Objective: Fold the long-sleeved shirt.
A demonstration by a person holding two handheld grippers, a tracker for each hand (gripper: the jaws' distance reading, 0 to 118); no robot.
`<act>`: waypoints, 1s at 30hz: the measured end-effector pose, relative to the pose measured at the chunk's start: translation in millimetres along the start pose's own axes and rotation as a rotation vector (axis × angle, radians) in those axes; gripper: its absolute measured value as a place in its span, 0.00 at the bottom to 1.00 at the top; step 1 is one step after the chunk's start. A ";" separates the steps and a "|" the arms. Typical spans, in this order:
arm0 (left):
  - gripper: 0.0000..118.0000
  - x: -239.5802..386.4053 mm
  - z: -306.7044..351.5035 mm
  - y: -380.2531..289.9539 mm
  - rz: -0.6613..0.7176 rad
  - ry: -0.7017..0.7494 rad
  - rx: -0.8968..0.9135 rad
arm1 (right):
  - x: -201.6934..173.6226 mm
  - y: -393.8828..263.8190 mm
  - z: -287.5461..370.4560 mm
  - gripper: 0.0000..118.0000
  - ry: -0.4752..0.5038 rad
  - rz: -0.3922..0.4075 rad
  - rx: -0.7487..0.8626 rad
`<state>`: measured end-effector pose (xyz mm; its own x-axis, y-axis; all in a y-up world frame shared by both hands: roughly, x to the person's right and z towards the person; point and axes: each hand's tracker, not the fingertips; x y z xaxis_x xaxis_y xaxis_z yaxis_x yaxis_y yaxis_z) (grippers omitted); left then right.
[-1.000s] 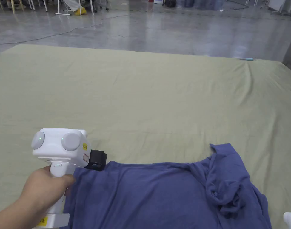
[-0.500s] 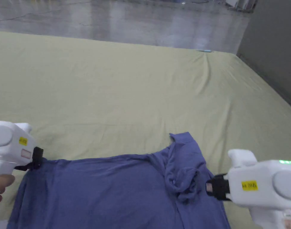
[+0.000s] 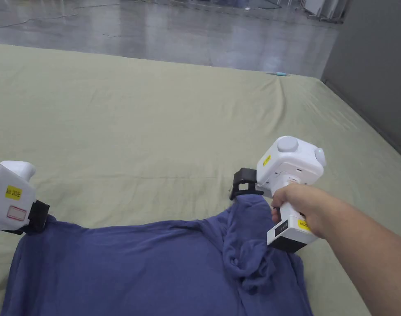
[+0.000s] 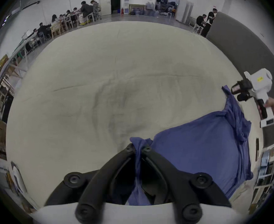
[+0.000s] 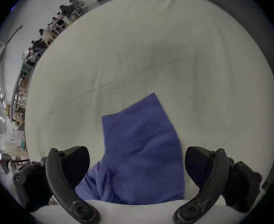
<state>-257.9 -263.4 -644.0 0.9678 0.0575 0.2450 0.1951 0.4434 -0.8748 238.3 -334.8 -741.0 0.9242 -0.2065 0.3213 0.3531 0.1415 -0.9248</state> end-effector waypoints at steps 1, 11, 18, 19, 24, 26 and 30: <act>0.00 -0.6 -2.0 -0.5 -0.012 0.010 -0.006 | -3.3 0.8 -5.6 0.90 -0.040 -0.001 -0.013; 0.00 -20.2 -11.8 -10.3 0.045 -0.003 -0.029 | -38.8 -23.2 23.1 0.05 -0.142 0.212 0.042; 0.00 -15.5 27.9 -31.0 0.040 -0.039 -0.009 | -12.6 -90.0 89.9 0.05 -0.043 0.248 0.141; 0.00 -15.5 36.9 -35.5 0.035 -0.053 0.001 | -9.0 -104.7 102.7 0.05 -0.034 0.268 0.160; 0.00 -12.7 75.5 -70.1 0.009 -0.074 0.014 | 16.6 -170.2 145.1 0.05 0.005 0.299 0.221; 0.00 -12.5 86.8 -89.8 -0.011 -0.083 -0.006 | 26.0 -200.3 156.9 0.05 0.009 0.303 0.229; 0.00 -12.9 97.3 -130.4 -0.025 -0.088 -0.065 | 43.6 -246.1 163.0 0.05 0.027 0.304 0.213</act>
<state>-311.3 -235.0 -492.4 0.9455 0.1268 0.3000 0.2313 0.3869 -0.8926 215.5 -220.8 -466.2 0.9883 -0.1495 0.0306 0.0885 0.3983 -0.9130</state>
